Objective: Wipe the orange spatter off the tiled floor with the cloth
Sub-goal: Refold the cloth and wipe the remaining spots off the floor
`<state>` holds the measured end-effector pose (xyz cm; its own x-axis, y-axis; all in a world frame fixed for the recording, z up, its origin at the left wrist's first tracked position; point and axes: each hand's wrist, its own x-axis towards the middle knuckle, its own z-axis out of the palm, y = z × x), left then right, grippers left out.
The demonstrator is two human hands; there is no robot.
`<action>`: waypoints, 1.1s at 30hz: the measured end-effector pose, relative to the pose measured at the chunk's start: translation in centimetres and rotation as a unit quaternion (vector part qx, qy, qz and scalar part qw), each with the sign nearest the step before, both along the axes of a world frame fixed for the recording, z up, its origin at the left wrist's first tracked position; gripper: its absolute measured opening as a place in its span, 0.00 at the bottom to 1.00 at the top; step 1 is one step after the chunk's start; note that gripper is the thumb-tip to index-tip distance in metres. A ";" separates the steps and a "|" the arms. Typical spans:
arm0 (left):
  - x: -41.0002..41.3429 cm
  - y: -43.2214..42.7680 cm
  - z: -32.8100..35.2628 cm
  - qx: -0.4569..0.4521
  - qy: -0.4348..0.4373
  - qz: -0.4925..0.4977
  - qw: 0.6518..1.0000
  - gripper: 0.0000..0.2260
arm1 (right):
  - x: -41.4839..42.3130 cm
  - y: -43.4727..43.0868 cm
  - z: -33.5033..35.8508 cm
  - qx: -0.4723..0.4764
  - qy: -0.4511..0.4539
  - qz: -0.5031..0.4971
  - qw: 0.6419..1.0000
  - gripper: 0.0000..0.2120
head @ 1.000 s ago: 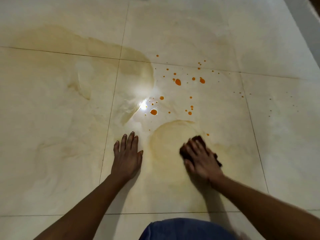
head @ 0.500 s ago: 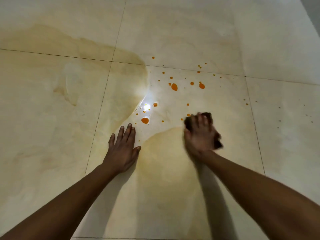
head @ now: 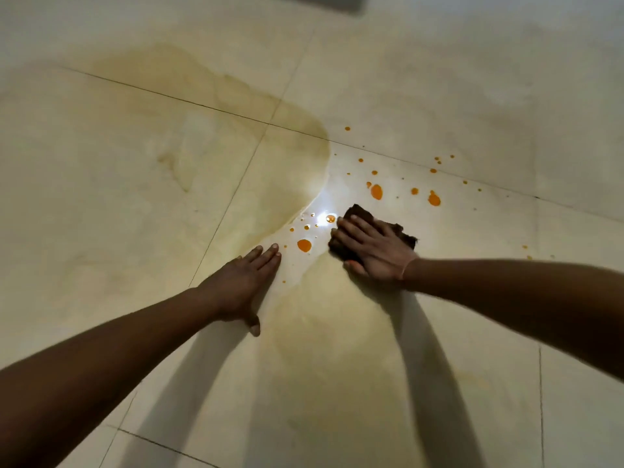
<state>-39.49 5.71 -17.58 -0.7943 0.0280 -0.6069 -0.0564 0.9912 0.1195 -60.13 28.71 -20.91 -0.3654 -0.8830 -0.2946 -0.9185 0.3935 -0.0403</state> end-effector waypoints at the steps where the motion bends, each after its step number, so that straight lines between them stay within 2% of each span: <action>1: 0.1 0.3 0.2 -0.016 0.014 0.011 1.000 0.64 | 1.4 -0.1 -0.3 -0.024 -0.010 0.006 1.000 0.35; 3: 0.8 1.0 0.6 -0.053 0.036 0.068 0.996 0.65 | 5.8 2.4 -0.9 -0.067 -0.042 0.073 0.994 0.33; 5: 2.3 1.9 0.8 -0.065 0.025 0.176 0.982 0.64 | 6.7 5.3 -0.8 -0.071 -0.074 0.125 0.987 0.31; 6: 3.2 2.0 0.7 -0.057 0.017 0.233 0.971 0.63 | 5.3 4.7 -0.7 -0.091 -0.071 0.101 0.988 0.31; 8: 4.3 2.0 0.2 -0.016 0.004 0.306 0.952 0.61 | 2.1 -0.1 -0.3 -0.106 -0.046 -0.057 0.992 0.30; 9: 4.5 1.9 -0.1 0.004 0.006 0.322 0.947 0.61 | 1.0 -3.9 0.3 -0.112 -0.045 -0.140 0.983 0.29; 10: 4.5 1.8 -0.4 0.018 0.011 0.331 0.944 0.61 | 1.0 -7.3 0.9 -0.102 -0.046 -0.186 0.976 0.29; 12: 4.4 1.7 -0.4 0.028 0.022 0.337 0.941 0.61 | 4.6 -11.0 0.2 -0.114 -0.042 -0.135 0.983 0.30; 15: 4.9 2.0 0.1 0.033 0.027 0.336 0.941 0.59 | 11.9 -3.4 -0.7 -0.093 -0.108 0.083 0.986 0.34; 17: 5.2 2.1 0.3 0.030 0.032 0.331 0.942 0.58 | 10.6 2.6 -0.2 -0.099 -0.116 0.120 0.981 0.34; 18: 5.1 2.1 0.3 0.028 0.033 0.331 0.943 0.58 | 8.6 3.2 -0.7 -0.107 -0.093 0.098 0.985 0.33; 19: 5.0 2.2 0.3 0.027 0.034 0.333 0.942 0.58 | 6.4 1.9 -0.4 -0.098 -0.074 0.033 0.992 0.33; 21: 4.9 2.2 0.2 0.027 0.034 0.334 0.942 0.58 | 3.7 -5.1 0.4 -0.117 -0.066 -0.129 0.982 0.32; 22: 4.9 2.1 0.0 0.029 0.036 0.335 0.941 0.58 | 4.5 -8.6 1.0 -0.117 -0.062 -0.151 0.980 0.32; 23: 4.9 1.9 -0.2 0.032 0.039 0.335 0.941 0.59 | 6.3 -11.0 1.1 -0.125 -0.066 -0.131 0.981 0.32; 25: 5.3 1.7 -0.4 0.041 0.046 0.339 0.939 0.59 | 11.4 -10.1 0.1 -0.110 -0.099 -0.003 0.989 0.34; 27: 5.8 1.8 -0.1 0.051 0.052 0.341 0.937 0.58 | 14.1 -2.9 -0.5 -0.109 -0.116 0.118 0.980 0.34; 29: 6.5 2.2 0.4 0.041 0.048 0.333 0.941 0.59 | 11.6 1.8 -0.6 -0.130 -0.112 0.145 0.974 0.33; 30: 6.7 2.4 0.5 0.030 0.043 0.324 0.945 0.59 | 9.6 1.6 -1.0 -0.124 -0.094 0.114 0.981 0.32; 33: 6.8 2.6 0.4 0.004 0.028 0.304 0.952 0.61 | 6.3 -6.7 -0.2 -0.122 -0.064 -0.103 0.985 0.31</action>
